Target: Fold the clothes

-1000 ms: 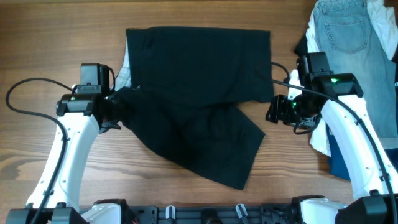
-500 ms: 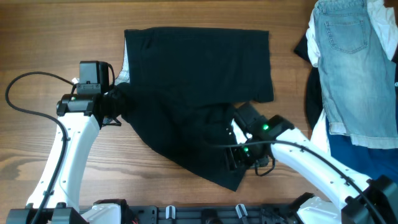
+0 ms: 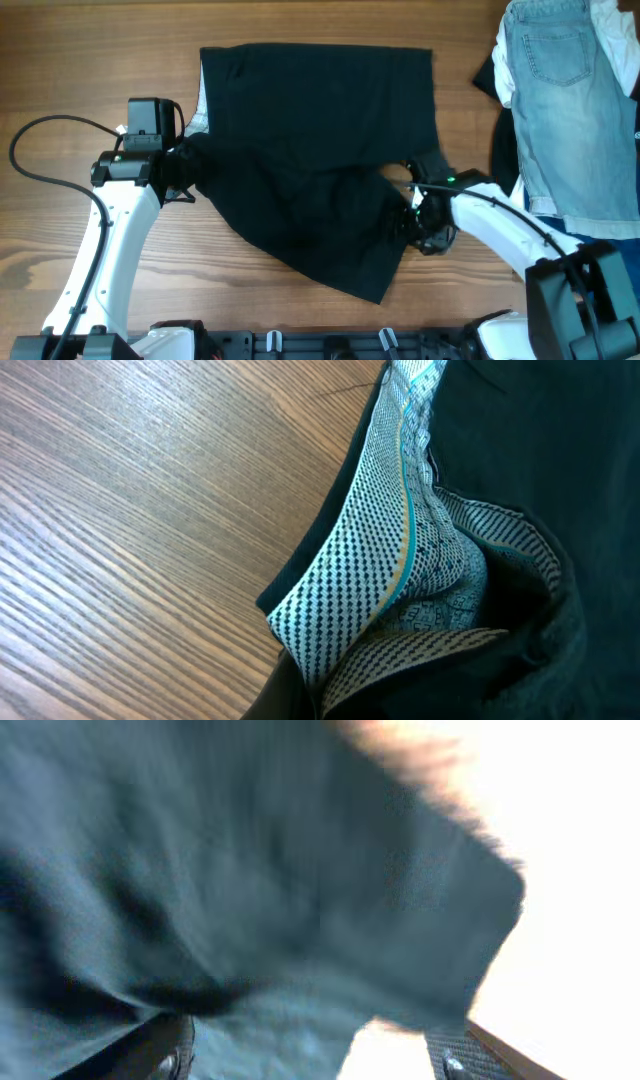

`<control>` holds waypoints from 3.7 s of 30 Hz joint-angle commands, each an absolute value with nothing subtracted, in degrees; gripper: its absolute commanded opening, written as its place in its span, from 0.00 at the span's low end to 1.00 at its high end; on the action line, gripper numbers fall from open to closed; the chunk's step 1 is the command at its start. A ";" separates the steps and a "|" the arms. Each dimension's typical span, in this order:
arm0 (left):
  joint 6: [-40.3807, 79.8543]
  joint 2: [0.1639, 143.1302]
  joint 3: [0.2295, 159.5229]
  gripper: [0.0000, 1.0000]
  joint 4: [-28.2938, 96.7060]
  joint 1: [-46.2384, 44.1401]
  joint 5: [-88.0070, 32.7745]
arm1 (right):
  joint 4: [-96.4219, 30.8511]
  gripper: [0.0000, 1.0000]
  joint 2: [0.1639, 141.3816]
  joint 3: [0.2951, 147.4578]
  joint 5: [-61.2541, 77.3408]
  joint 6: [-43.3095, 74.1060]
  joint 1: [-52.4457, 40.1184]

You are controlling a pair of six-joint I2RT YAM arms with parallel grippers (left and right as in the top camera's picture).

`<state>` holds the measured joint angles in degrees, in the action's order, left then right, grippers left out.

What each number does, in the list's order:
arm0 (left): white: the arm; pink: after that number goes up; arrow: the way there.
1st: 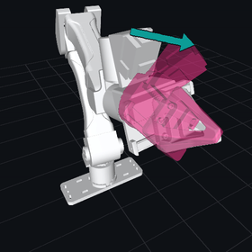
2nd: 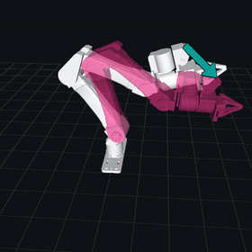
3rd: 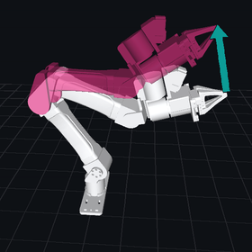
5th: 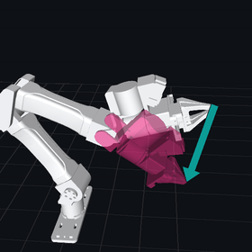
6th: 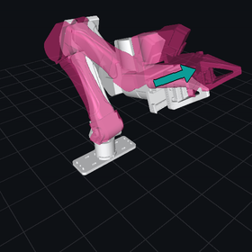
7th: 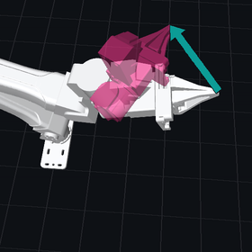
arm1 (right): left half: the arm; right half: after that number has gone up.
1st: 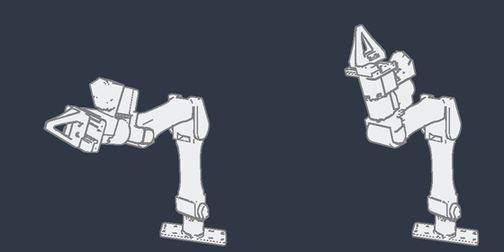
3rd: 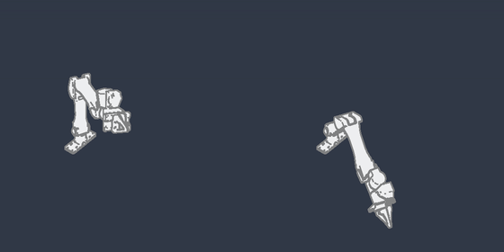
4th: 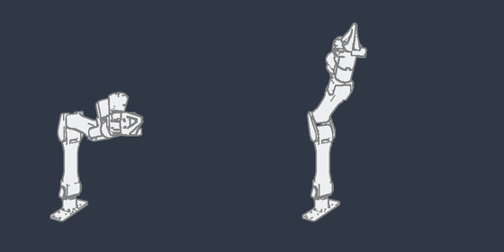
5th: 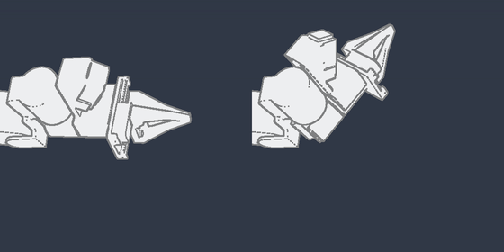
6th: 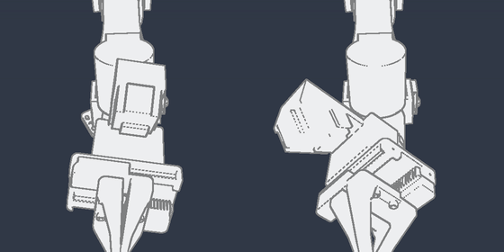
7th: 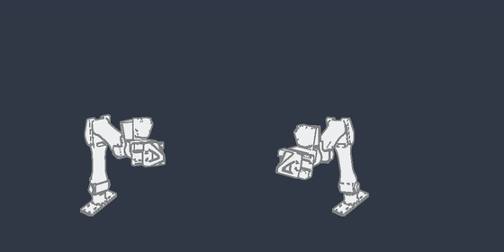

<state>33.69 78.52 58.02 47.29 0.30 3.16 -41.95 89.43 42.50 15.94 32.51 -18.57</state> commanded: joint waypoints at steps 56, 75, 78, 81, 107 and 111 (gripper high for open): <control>36.40 67.29 62.96 0.04 58.33 -12.91 11.90 | -59.88 0.04 87.44 57.98 3.79 27.00 -8.71; 44.49 55.07 64.73 0.04 71.61 -12.36 15.09 | -45.43 0.04 85.91 77.41 13.87 11.97 -5.10; 49.34 60.36 64.73 0.04 73.36 -12.36 18.85 | -37.15 0.04 95.39 77.41 16.43 10.35 -7.16; 55.37 65.43 64.73 0.04 73.28 -12.36 25.74 | -28.14 0.04 103.22 77.41 16.82 8.95 -10.26; 32.27 87.61 67.09 1.00 36.18 0.14 12.21 | -4.75 1.00 110.32 78.13 21.71 6.90 -18.68; 18.26 86.15 67.09 1.00 40.18 -2.55 -2.11 | -12.60 1.00 110.37 78.11 20.67 3.60 -18.90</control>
<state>30.96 86.63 65.91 38.30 -0.30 11.46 -10.35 111.50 77.25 19.49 6.26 -18.61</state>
